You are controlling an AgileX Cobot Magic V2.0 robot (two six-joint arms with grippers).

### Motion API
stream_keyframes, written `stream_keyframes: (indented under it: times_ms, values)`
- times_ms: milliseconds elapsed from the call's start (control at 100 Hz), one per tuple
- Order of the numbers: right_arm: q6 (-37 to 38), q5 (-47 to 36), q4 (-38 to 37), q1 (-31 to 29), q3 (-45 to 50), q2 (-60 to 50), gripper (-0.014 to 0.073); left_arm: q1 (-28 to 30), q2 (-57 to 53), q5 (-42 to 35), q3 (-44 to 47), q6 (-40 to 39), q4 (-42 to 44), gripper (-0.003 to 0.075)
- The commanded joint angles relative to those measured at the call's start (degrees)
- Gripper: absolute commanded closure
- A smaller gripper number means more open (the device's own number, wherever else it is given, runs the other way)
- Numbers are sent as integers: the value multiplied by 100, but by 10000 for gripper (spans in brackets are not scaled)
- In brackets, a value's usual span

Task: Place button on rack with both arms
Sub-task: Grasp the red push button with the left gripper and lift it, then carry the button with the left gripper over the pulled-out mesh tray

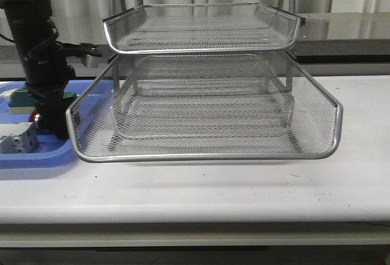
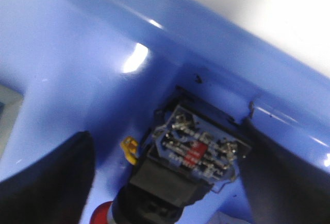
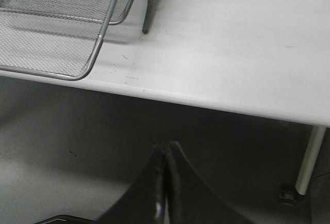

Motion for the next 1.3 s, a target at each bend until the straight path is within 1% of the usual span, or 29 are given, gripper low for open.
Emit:
stream_keyframes:
  times_ms: [0, 70, 90, 100, 110, 190, 280, 340, 450, 630, 670, 810, 880, 960, 1090, 1290]
  values:
    - [-8, -327, 43, -31, -188, 61, 664, -29, -364, -47, -168, 7, -77, 360]
    - [-8, -327, 43, -31, -188, 61, 664, -29, -364, -47, -168, 7, -86, 463]
    - [-8, -327, 43, -31, -188, 61, 664, -29, -364, -47, -168, 7, -86, 482]
    - [-8, -327, 43, -31, -188, 61, 664, -29, -364, -47, -168, 7, -86, 507]
    - [-8, -327, 43, -31, -188, 61, 664, -29, -364, -47, -168, 7, -86, 507]
    - [-8, -327, 43, -31, -188, 61, 664, -29, -364, -47, -168, 7, -86, 596]
    - [-8, -327, 43, -31, -188, 61, 664, -29, -364, -36, -229, 7, -86, 661]
    - [-8, -327, 43, -31, -188, 61, 664, -29, -386, 97, -371, 7, -86, 685]
    - [-8, -327, 43, -31, -188, 61, 664, -18, -424, 419, -736, -43, -86, 699]
    - [-8, -327, 43, -31, -188, 61, 664, 85, -634, 429, -1307, -534, -86, 699]
    - [-8, -327, 43, -31, -188, 61, 664, 130, -736, 429, -1346, -645, -86, 699]
    - [-8, -327, 43, -31, -188, 61, 664, 200, -1081, 429, -1346, -655, -147, 699]
    - [-8, -327, 43, -31, -188, 61, 664, 236, -1268, 429, -1346, -854, -180, 699]
    - [-8, -327, 43, -31, -188, 61, 664, 236, -1498, 429, -1276, -1068, -192, 699]
    - [-8, -327, 43, -31, -188, 61, 664, 236, -1968, 429, -998, -1095, -192, 699]
    - [-8, -327, 43, -31, -188, 61, 664, 236, -2908, 429, -67, -1095, -255, 699]
